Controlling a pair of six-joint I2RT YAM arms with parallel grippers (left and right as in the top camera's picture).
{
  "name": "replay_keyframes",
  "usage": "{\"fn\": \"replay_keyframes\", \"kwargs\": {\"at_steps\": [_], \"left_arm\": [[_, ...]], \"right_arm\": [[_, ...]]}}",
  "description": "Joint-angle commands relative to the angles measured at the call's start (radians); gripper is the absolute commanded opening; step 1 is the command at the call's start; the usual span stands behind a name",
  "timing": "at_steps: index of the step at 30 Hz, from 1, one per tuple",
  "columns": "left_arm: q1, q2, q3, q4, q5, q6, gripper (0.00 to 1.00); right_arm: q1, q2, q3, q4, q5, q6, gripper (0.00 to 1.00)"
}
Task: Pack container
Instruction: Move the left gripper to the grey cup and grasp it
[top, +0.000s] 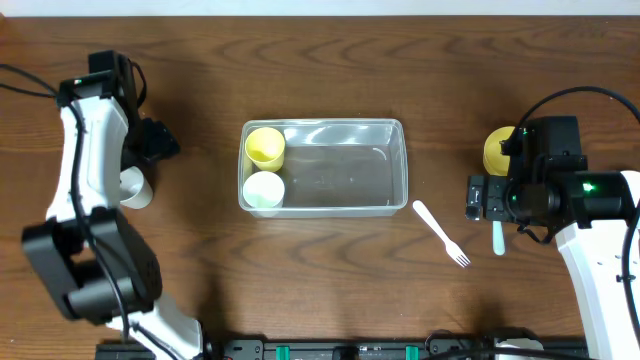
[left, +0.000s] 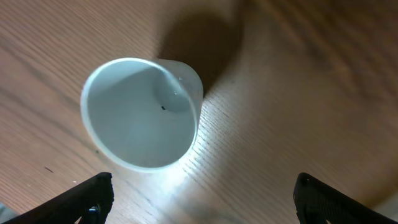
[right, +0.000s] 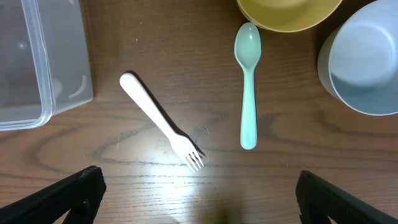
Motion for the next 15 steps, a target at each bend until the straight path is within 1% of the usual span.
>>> {"fn": "replay_keyframes", "kwargs": {"at_steps": [1,7,11,12,15], "left_arm": [[0.011,0.063,-0.003,0.002,0.018,-0.008,0.92],[0.015,0.159,-0.003,0.003,0.018,-0.008,0.92],[0.018,0.187,-0.003,0.005,0.018,-0.008,0.92],[0.019,0.19,-0.003,0.004,0.018,-0.008,0.88],[0.021,0.19,-0.003,0.003,0.018,-0.008,0.74]], "right_arm": [[-0.006,0.001,0.014,-0.002,0.007,0.007,0.99],[-0.006,0.001,0.014,-0.003,0.007,0.007,0.99],[-0.006,0.001,0.014,-0.013,0.007,0.006,0.99],[-0.006,0.001,0.014,-0.014,0.008,0.006,0.99],[-0.006,0.001,0.014,-0.019,0.008,0.006,0.99]]}}
